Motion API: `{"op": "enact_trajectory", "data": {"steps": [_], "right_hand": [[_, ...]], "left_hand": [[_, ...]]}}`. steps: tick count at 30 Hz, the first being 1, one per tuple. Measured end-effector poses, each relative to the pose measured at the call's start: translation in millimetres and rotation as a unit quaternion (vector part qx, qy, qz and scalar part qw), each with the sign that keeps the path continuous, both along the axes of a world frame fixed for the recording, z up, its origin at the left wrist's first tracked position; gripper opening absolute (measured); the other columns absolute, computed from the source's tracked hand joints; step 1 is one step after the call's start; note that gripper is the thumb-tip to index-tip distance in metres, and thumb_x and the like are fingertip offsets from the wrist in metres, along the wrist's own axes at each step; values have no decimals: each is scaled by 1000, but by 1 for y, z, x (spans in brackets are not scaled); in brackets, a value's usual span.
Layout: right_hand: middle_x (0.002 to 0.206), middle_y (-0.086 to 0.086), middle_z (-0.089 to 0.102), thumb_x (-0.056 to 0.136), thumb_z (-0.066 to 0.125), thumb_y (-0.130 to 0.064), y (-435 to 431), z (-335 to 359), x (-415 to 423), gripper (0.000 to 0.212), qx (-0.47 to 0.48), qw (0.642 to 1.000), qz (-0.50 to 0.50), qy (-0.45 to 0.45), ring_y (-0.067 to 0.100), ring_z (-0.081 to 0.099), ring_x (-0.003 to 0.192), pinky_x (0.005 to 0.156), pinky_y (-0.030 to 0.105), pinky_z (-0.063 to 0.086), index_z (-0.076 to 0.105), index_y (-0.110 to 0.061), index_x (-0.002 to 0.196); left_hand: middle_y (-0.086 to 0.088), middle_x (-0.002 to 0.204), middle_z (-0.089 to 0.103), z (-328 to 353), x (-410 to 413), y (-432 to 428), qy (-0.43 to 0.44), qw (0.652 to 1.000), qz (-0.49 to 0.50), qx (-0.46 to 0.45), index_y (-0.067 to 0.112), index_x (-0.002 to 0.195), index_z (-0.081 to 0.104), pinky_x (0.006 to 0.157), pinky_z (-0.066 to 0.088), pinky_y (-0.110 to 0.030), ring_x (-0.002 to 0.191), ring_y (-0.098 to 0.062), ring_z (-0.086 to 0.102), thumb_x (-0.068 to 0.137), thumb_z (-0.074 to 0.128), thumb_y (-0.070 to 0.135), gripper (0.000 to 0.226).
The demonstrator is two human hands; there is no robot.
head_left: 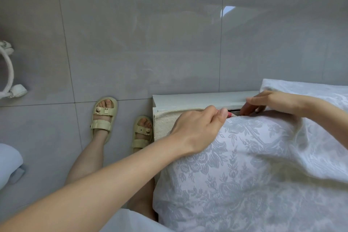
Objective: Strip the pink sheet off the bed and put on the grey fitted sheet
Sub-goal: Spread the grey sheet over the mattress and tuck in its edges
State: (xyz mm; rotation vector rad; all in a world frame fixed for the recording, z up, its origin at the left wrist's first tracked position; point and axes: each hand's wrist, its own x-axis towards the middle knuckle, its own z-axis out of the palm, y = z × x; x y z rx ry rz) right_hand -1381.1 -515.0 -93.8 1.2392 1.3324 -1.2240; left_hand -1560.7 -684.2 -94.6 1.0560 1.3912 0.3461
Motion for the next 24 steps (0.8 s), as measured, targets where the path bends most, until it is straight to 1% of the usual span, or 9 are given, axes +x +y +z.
{"op": "enact_trajectory", "data": {"steps": [4,6,9,11,14,17,19,20,24], "right_hand": [[105,-13,69,85,7,-75,-3,-5,-12,83,-60,983,104,-136,7,58,108,101,24,33,76,-29,95],[127,-10,58,71,5,-88,-8,-13,-18,95,-60,961,190,-192,12,45,127,113,31,21,66,-32,116],[152,4,31,80,20,-81,-13,-27,-22,89,-55,952,164,-254,21,27,141,117,35,15,36,-22,145],[153,8,29,86,27,-74,-10,-35,-27,86,-54,954,153,-251,24,31,139,112,34,21,32,-14,146],[155,10,26,92,30,-66,-6,-45,-24,79,-47,959,182,-211,26,30,140,111,34,23,31,-10,147],[144,9,41,96,41,-52,-8,-46,-11,61,-14,957,196,-214,27,40,131,109,31,30,44,-5,135],[109,3,57,97,48,-39,-9,-39,-4,30,25,955,192,-223,26,49,105,90,26,37,56,-10,96],[96,0,57,95,50,-40,-8,-36,-2,27,32,950,224,-216,24,49,97,84,25,36,55,-16,83],[89,-7,65,75,62,-58,-6,-37,2,39,31,934,277,-221,15,59,93,80,26,43,69,-22,87]], "left_hand": [[9,61,38,1,2,-1,-12,1000,19,7,25,72,30,68,24,-32,77,-21,41,100,18,46,37],[8,65,42,4,4,-2,-14,1000,19,10,24,75,32,68,25,-32,83,-26,47,100,19,45,35],[-7,92,60,-13,-3,4,8,999,15,-34,19,91,38,73,30,-34,97,-30,51,101,16,45,36],[-10,117,61,-37,-11,9,22,995,6,-93,18,108,47,88,35,-36,111,-30,51,100,11,48,48],[-6,127,57,-59,-14,12,39,991,-35,-124,17,121,49,95,34,-36,120,-29,48,99,5,50,60],[-8,129,57,-55,-13,12,46,990,-62,-117,18,126,49,96,34,-36,120,-29,48,99,3,48,61],[-10,124,59,-38,-10,8,40,993,-51,-100,17,123,52,95,36,-34,117,-29,50,100,5,47,61],[-11,120,61,-28,-8,5,39,995,-46,-79,16,118,53,91,37,-32,114,-29,52,100,6,46,59],[-10,97,65,-4,3,-5,51,998,-30,8,16,108,52,72,27,-30,98,-28,55,100,9,43,51]]}}
